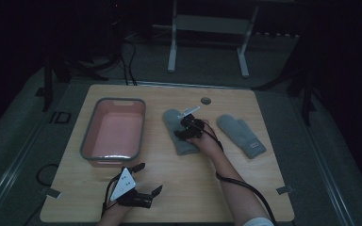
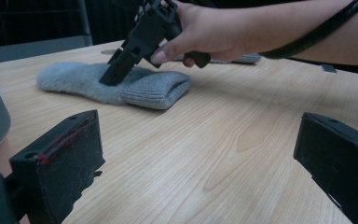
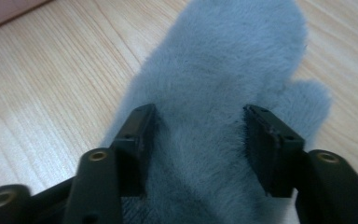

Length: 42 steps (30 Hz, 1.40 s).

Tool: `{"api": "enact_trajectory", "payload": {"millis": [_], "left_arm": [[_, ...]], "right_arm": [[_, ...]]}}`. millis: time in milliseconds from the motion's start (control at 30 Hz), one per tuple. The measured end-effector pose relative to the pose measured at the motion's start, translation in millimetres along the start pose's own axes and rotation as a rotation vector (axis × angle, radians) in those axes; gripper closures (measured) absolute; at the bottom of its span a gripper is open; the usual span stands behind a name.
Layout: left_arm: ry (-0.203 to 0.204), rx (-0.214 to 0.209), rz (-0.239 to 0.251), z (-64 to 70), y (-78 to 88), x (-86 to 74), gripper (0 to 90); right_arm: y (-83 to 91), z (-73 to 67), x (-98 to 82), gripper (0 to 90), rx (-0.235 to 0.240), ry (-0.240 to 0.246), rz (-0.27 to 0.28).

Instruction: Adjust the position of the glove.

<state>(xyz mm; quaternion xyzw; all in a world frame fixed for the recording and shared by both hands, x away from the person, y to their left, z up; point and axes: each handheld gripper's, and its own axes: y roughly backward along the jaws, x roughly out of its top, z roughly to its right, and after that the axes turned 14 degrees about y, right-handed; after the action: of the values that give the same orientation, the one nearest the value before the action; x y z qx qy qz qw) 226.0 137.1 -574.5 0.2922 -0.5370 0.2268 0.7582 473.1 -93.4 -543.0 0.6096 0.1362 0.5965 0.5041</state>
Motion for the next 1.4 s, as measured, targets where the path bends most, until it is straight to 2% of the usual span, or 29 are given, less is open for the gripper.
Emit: {"api": "enact_trajectory", "payload": {"millis": [200, 333, 467, 500, 567, 733, 933, 1067, 1200, 1233, 1400], "left_arm": [[0.003, 0.001, 0.004, 0.0, 0.2, -0.1, 1.7], [0.003, 0.001, 0.001, -0.2, 0.1, 0.0, 1.6], [0.004, -0.001, 0.003, -0.4, 0.3, -0.1, 1.6], [0.004, -0.001, 0.003, -0.4, 0.3, -0.1, 1.7], [0.004, -0.001, 0.003, -0.3, 0.3, -0.1, 1.7], [0.006, 0.000, 0.005, -0.3, 0.4, -0.2, 1.6], [0.004, 0.003, 0.001, -0.2, 0.0, 0.0, 1.7], [0.004, 0.001, 0.003, 0.0, 0.1, -0.1, 1.7], [0.001, -0.003, 0.007, 0.1, 0.6, -0.4, 1.7], [0.000, -0.002, 0.006, 0.1, 0.6, -0.3, 1.7], [-0.002, 0.000, 0.002, 0.3, 0.1, -0.2, 1.7]], "right_arm": [[-1.8, -8.4, 2.1, 74.2, -0.047, -0.016, -0.014], [1.9, -13.0, 2.4, 81.6, -0.072, -0.105, 0.002], [14.0, -16.4, 3.3, 82.6, -0.097, -0.164, 0.034], [20.0, -16.6, 3.1, 82.7, -0.097, -0.193, 0.049], [31.7, -18.4, 3.4, 82.7, -0.122, -0.219, 0.072], [59.7, -24.8, 3.8, 82.6, -0.188, -0.258, 0.085], [87.1, -31.9, -5.5, 82.4, -0.220, -0.291, 0.100], [99.9, -35.2, -16.9, 82.5, -0.230, -0.342, 0.107], [104.5, -42.3, -27.6, 82.4, -0.244, -0.364, 0.097], [103.5, -44.2, -30.8, 82.3, -0.259, -0.361, 0.089], [93.4, -45.1, -41.1, 82.2, -0.256, -0.409, 0.071]]}}
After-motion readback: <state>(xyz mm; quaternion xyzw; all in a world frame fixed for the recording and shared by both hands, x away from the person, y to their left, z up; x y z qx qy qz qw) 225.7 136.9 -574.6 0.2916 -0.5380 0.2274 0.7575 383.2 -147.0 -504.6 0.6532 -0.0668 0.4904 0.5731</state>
